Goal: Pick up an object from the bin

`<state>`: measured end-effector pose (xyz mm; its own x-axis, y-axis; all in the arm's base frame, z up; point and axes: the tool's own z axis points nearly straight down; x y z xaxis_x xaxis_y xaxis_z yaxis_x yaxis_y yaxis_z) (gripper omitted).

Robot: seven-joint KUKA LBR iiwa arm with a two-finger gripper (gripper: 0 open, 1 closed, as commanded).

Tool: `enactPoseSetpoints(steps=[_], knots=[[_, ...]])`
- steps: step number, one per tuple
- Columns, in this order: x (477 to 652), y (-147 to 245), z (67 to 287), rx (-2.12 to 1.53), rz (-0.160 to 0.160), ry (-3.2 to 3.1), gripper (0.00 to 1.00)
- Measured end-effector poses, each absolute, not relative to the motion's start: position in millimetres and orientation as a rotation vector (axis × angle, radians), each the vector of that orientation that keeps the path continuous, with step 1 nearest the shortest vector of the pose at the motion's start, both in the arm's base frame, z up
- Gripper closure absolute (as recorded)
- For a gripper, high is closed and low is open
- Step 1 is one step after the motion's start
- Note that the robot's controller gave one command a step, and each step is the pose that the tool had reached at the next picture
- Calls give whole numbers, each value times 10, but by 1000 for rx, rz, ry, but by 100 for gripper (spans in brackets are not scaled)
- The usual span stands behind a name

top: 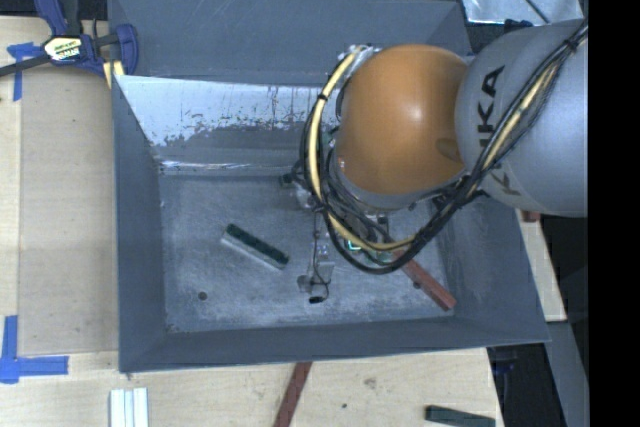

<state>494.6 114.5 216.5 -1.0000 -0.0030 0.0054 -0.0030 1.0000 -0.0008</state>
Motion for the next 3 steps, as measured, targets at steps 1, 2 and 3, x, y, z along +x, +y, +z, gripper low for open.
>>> enactPoseSetpoints(steps=[1,2,3], knots=[[4964,1142,2206,0,-2,-3144,0],[5188,1119,1636,57,-2,-3151,0],[5634,1557,888,54,-4,-3151,0]])
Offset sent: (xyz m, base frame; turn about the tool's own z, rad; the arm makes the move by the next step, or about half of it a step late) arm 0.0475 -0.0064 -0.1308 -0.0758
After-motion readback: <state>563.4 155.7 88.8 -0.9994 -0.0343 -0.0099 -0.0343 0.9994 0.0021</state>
